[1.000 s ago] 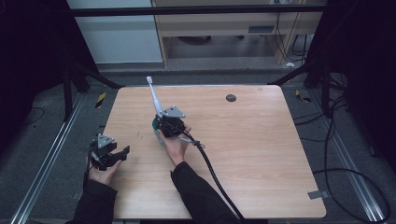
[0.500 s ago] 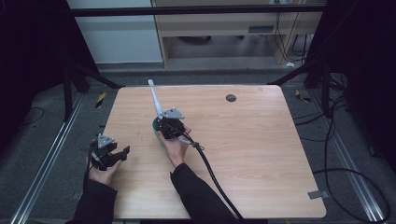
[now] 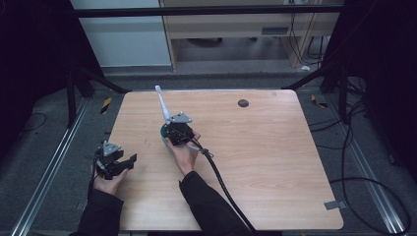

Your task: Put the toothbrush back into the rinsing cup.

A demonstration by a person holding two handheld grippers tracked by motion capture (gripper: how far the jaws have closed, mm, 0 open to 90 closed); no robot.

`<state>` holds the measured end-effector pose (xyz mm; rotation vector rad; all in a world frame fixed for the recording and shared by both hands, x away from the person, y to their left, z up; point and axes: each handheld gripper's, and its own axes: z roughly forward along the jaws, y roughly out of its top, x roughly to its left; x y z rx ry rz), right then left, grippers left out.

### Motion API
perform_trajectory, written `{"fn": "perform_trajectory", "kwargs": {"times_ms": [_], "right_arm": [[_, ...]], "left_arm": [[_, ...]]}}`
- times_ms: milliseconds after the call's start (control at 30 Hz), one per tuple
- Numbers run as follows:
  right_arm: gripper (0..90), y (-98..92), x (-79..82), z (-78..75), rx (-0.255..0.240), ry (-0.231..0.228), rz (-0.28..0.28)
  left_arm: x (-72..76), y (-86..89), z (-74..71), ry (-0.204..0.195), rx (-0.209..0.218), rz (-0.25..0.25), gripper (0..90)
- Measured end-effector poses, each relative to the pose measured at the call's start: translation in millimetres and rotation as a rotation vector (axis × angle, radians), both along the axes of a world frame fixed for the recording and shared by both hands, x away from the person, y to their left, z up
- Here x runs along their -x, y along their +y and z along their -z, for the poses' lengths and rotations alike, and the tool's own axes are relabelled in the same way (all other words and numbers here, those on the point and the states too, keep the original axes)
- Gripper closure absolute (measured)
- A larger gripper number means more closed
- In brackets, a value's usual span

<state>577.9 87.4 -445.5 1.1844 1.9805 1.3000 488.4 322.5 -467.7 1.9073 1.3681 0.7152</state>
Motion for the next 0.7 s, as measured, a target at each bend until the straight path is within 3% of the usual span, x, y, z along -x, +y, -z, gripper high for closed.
{"fn": "perform_trajectory", "kwargs": {"times_ms": [167, 300, 500, 700], "right_arm": [[63.3, -0.3, -0.4, -1.3, -0.008, 0.009, -0.006], [56.7, -1.9, 0.8, -4.2, -0.027, 0.003, -0.004], [37.7, -6.8, 6.4, -17.1, -0.049, -0.066, -0.007], [28.3, -23.8, 14.9, -33.9, -0.058, -0.1, -0.051]], "left_arm": [[0.1, -0.2, -0.2, 0.0, 0.0, 0.001, 42.4], [0.1, 0.1, -0.2, 0.0, 0.001, 0.0, 42.4], [0.2, -0.2, -0.3, 0.0, 0.001, 0.001, 42.3], [0.3, 0.1, -0.1, -0.001, 0.004, 0.005, 41.8]]}}
